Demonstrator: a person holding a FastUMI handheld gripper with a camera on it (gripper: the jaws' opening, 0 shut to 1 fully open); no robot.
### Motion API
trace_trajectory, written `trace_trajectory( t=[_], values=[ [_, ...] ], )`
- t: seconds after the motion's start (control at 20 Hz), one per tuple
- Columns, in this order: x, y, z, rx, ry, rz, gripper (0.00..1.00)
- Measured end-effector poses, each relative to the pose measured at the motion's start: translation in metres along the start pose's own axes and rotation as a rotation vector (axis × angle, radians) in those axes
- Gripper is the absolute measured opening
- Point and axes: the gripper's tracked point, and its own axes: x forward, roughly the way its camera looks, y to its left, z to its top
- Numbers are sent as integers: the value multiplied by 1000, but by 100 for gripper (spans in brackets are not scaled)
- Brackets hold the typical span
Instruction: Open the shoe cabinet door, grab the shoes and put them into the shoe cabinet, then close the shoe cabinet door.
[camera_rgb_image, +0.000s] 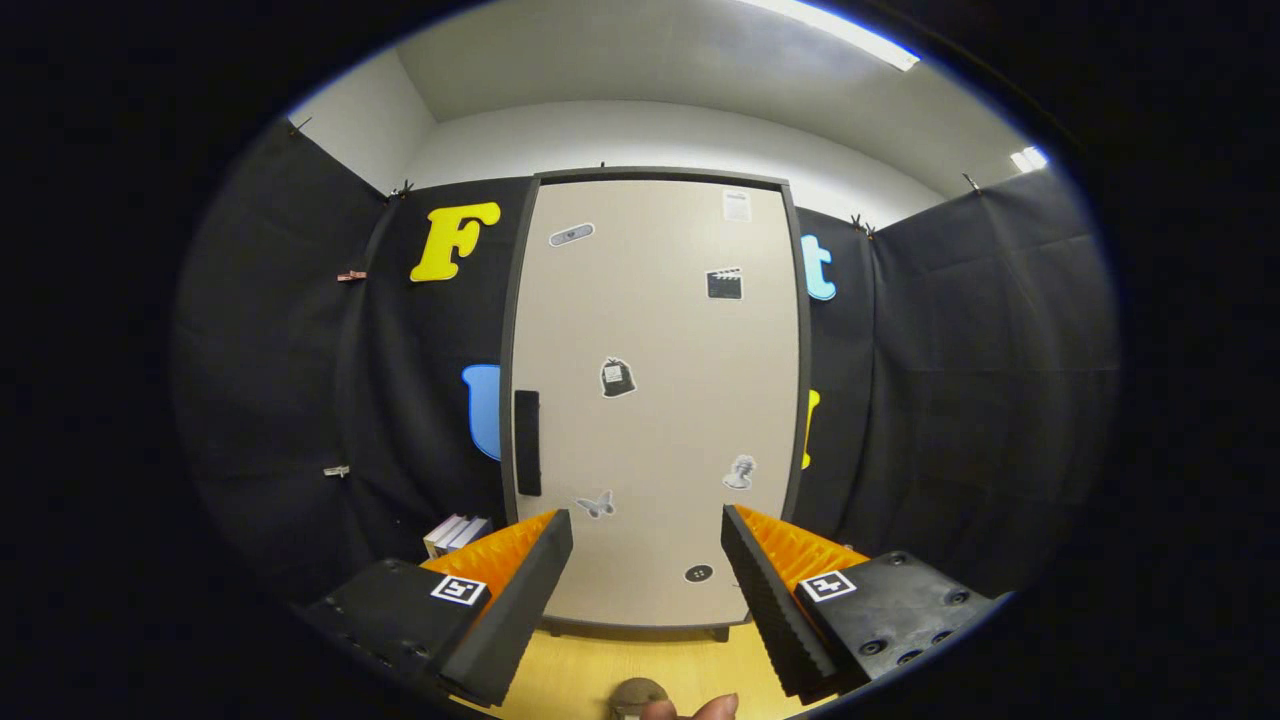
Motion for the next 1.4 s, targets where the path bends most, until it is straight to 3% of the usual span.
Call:
trace_trajectory(
  t=[0.5, 0.95, 1.0, 1.2, 1.25, 1.3, 1.35, 1.4],
  values=[
    [100, 86, -9, 36, 15, 51, 97],
    [190, 120, -39, 59, 83, 27, 97],
    [196, 123, -42, 60, 94, 30, 95],
    [212, 126, -48, 86, 112, 8, 69],
    [213, 125, -49, 92, 110, -9, 57],
    [218, 121, -50, 87, 104, -39, 55],
    [211, 121, -48, 74, 98, -41, 43],
    [211, 121, -48, 53, 94, -42, 41]
  ],
)
